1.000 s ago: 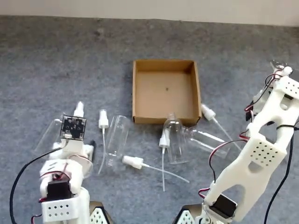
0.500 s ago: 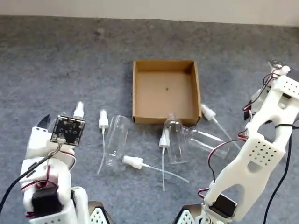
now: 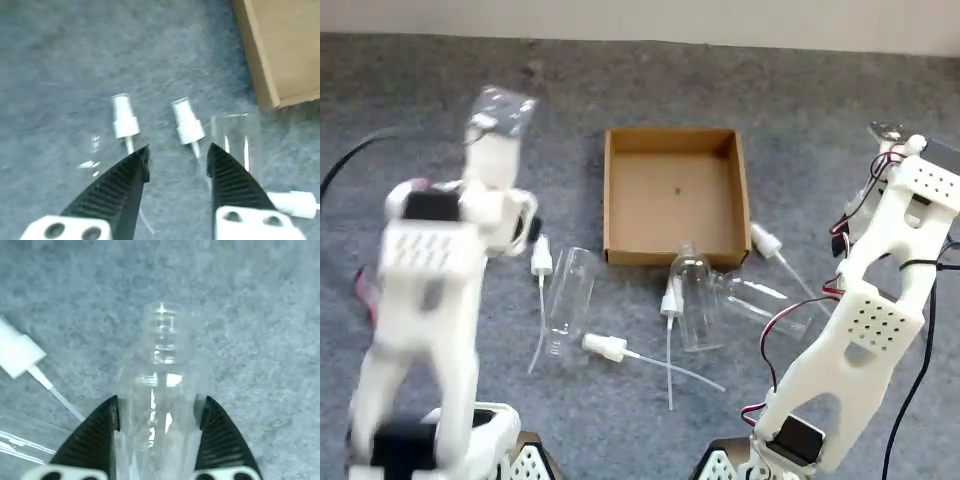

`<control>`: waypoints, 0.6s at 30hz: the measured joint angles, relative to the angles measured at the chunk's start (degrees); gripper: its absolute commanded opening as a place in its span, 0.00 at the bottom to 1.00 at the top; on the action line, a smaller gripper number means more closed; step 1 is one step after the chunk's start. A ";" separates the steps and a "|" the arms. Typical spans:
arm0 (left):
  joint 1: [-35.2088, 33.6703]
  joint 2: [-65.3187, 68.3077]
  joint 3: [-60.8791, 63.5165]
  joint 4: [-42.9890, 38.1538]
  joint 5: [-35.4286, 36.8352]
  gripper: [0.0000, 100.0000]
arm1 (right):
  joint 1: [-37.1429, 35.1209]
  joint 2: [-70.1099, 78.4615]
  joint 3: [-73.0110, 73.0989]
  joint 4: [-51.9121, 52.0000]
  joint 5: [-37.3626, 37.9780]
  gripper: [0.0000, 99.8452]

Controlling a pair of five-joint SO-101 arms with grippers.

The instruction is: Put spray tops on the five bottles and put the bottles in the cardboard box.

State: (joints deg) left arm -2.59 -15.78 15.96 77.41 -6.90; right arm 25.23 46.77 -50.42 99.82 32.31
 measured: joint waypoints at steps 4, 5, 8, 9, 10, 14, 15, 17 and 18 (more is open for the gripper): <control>0.35 14.24 -5.10 -0.70 3.34 0.15 | 0.00 0.00 1.05 0.09 1.67 0.11; 0.44 16.79 -5.45 -1.32 3.78 0.15 | 0.00 0.00 1.93 0.09 2.46 0.11; 0.97 22.15 -5.63 -2.81 5.63 0.15 | 0.00 0.00 4.22 0.09 3.78 0.11; 1.05 23.38 -5.63 -3.16 6.07 0.15 | 0.00 0.00 4.66 0.09 4.04 0.11; 1.14 24.62 -5.63 -3.52 6.33 0.15 | 0.00 0.00 4.75 0.09 4.13 0.11; 1.49 29.27 -5.71 -5.54 6.68 0.15 | 0.00 0.00 4.75 0.09 4.22 0.11; 1.49 30.59 -5.80 -5.98 6.68 0.15 | 0.00 0.00 4.75 0.09 4.22 0.12; 1.58 33.05 -5.80 -6.86 6.68 0.12 | 0.00 0.00 4.75 0.09 4.22 0.12; 1.58 34.11 -5.80 -7.21 6.68 0.10 | 0.00 0.00 4.75 0.09 4.22 0.12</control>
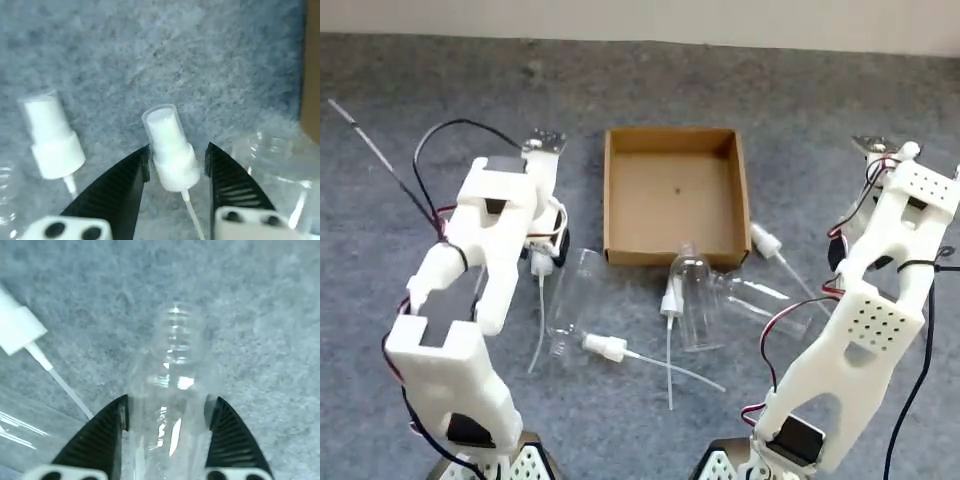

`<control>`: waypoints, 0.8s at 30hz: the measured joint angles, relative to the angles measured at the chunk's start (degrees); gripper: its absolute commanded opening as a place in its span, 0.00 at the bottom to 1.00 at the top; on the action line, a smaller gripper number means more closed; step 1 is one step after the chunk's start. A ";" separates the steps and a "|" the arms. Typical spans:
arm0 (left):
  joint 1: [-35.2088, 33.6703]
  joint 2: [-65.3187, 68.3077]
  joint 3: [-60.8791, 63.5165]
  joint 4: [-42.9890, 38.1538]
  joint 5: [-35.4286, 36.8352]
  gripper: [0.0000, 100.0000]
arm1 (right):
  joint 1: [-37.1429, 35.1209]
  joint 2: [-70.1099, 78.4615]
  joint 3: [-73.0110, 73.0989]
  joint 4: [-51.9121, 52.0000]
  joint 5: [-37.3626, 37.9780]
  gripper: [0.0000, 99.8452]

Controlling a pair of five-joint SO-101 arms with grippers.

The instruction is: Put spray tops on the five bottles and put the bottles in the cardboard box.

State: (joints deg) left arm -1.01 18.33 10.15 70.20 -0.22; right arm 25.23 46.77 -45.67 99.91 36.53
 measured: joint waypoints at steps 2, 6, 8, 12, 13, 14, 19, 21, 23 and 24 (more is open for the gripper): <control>0.00 1.14 0.00 -0.35 0.09 0.06 | 0.00 0.00 0.00 0.00 0.00 0.12; 0.35 1.67 -0.53 -0.53 0.09 0.03 | 0.00 0.00 0.00 0.00 0.00 0.12; 0.35 1.67 -0.53 -0.53 0.09 0.02 | 0.00 0.00 0.00 0.00 0.00 0.12; 0.44 1.67 -1.41 -0.53 -1.05 0.00 | 0.00 0.00 0.00 0.00 0.00 0.12; 0.44 1.67 -1.85 -0.53 -1.85 0.00 | 0.00 0.00 0.00 0.00 0.00 0.12; 0.35 1.67 -2.20 -0.53 -2.29 0.00 | 0.00 0.00 0.00 0.00 0.00 0.12; 0.09 -1.76 -4.40 2.90 -3.87 0.00 | 0.00 0.00 0.00 0.00 0.00 0.12; 0.18 -3.96 -4.75 4.66 -5.45 0.00 | 0.00 0.00 0.00 0.00 0.00 0.12; 0.18 -5.45 -4.75 5.19 -6.24 0.00 | 0.00 0.00 0.00 0.00 0.00 0.12; 0.18 -5.89 -4.75 5.19 -6.42 0.00 | 0.00 0.00 0.00 0.00 0.00 0.12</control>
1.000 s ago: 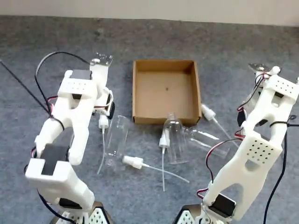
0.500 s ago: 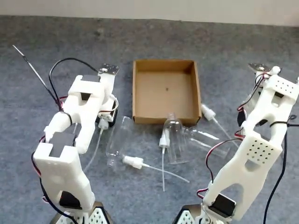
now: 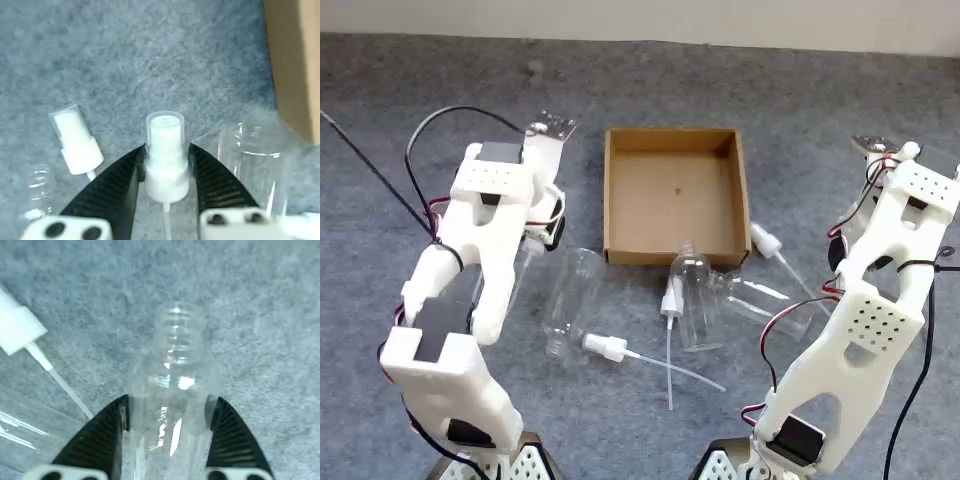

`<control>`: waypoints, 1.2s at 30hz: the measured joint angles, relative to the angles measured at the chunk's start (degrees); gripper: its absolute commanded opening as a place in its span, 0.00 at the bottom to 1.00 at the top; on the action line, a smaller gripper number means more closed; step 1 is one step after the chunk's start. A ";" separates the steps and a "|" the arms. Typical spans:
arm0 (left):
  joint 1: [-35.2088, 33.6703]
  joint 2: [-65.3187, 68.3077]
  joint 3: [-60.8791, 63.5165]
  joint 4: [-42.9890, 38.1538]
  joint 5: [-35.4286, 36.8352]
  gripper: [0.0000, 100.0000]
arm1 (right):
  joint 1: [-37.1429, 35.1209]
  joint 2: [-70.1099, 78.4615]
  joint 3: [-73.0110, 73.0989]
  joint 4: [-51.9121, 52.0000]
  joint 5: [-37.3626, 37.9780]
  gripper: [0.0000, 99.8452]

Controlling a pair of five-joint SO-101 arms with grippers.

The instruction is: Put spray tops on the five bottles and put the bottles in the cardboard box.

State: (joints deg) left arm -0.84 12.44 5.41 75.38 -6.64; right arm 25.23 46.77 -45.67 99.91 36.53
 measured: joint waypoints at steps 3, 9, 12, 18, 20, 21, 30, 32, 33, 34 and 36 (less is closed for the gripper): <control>0.00 -0.09 0.00 0.18 -0.18 0.00 | 0.00 0.00 0.00 0.00 0.00 0.12; 0.00 5.01 0.00 -0.70 -0.18 0.00 | 0.00 0.00 0.00 0.00 0.00 0.25; 0.00 7.03 0.00 -1.76 -0.18 0.00 | 0.00 0.00 0.00 0.00 0.00 0.26; 0.00 8.00 0.00 -2.11 -0.18 0.00 | 0.00 0.00 0.00 0.00 0.00 0.27; 0.00 8.00 0.00 -2.29 -0.18 0.00 | -0.18 0.00 0.00 0.00 0.00 0.27; 0.00 8.00 0.00 -2.29 -0.18 0.00 | -0.35 0.00 0.00 0.00 0.00 0.27; 0.00 8.00 0.00 -2.29 -0.18 0.00 | -1.85 0.09 -0.88 0.00 2.64 0.26; 0.00 8.00 0.00 -2.29 -0.18 0.00 | -2.20 0.09 -2.55 -0.18 2.81 0.26; 0.00 8.00 0.00 -2.29 -0.18 0.00 | -2.55 0.09 -3.25 -0.44 2.99 0.26; 0.00 8.00 0.00 -2.29 -0.18 0.00 | -2.99 0.09 -3.43 -0.70 2.99 0.26; 0.00 8.00 0.00 -2.29 -0.18 0.00 | -3.69 0.09 -3.43 -1.05 2.99 0.26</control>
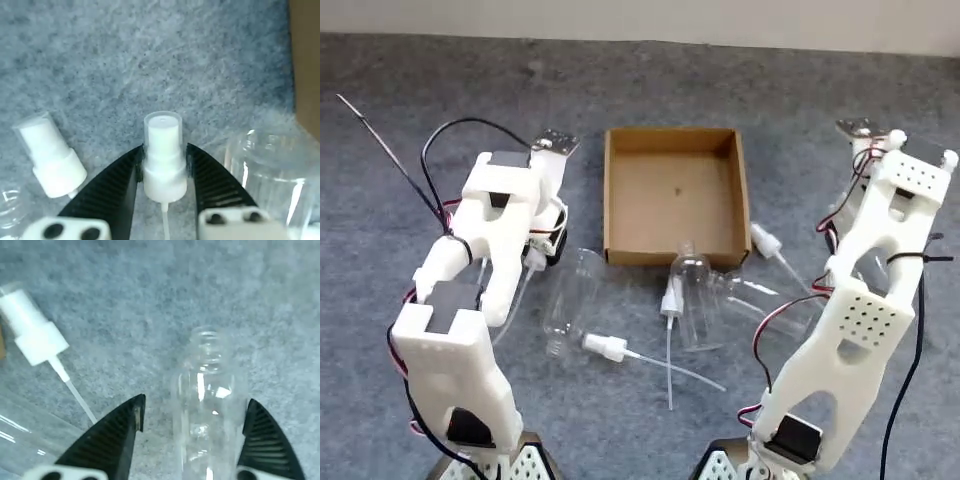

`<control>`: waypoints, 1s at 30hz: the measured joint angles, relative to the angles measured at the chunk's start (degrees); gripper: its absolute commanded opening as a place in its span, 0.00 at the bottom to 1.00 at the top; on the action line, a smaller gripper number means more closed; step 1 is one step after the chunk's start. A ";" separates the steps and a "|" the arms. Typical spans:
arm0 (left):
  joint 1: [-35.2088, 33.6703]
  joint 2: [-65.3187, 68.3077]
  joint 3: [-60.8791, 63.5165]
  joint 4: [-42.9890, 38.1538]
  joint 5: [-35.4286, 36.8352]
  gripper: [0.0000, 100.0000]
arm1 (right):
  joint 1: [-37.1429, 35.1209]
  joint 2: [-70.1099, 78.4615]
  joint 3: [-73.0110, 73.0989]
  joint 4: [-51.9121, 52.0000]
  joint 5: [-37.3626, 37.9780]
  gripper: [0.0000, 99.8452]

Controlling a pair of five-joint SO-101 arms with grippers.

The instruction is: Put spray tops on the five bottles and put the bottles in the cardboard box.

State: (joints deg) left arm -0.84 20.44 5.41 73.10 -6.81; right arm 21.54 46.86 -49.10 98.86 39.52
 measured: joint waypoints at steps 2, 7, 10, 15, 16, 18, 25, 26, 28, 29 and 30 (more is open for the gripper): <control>0.00 0.00 0.00 0.00 0.00 0.00 | -0.35 0.00 0.00 -0.44 0.00 0.26; 0.00 0.00 0.00 0.00 0.00 0.00 | -0.53 0.00 0.00 -0.62 0.00 0.26; 0.00 0.00 0.00 -0.26 0.00 0.00 | -0.53 0.00 0.00 -0.62 0.00 0.26; 0.00 0.00 0.00 -0.35 0.00 0.00 | 0.62 0.00 0.00 0.53 7.91 0.26; 0.00 0.00 0.00 -0.35 0.00 0.00 | 0.88 0.00 0.00 0.62 8.70 0.26; 0.00 0.00 0.00 -0.35 0.00 0.00 | 1.23 0.00 0.00 0.70 9.49 0.26; 0.00 0.00 0.00 -0.35 0.00 0.00 | 1.23 6.42 0.00 0.70 9.93 0.16; 0.00 0.00 0.00 -0.35 0.00 0.00 | 1.23 7.47 -0.44 0.70 9.93 0.14; 0.00 0.00 0.00 -0.35 0.00 0.00 | 1.58 8.79 -2.46 0.62 9.85 0.09; 0.00 0.00 0.00 -0.35 0.00 0.00 | 1.67 8.88 -3.16 0.62 9.85 0.07; 0.00 0.00 0.00 -0.35 0.00 0.00 | 1.67 9.14 -3.96 0.62 9.58 0.05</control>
State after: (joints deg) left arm -0.84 20.44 5.41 72.75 -6.81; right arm 23.21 56.00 -53.05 99.47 49.10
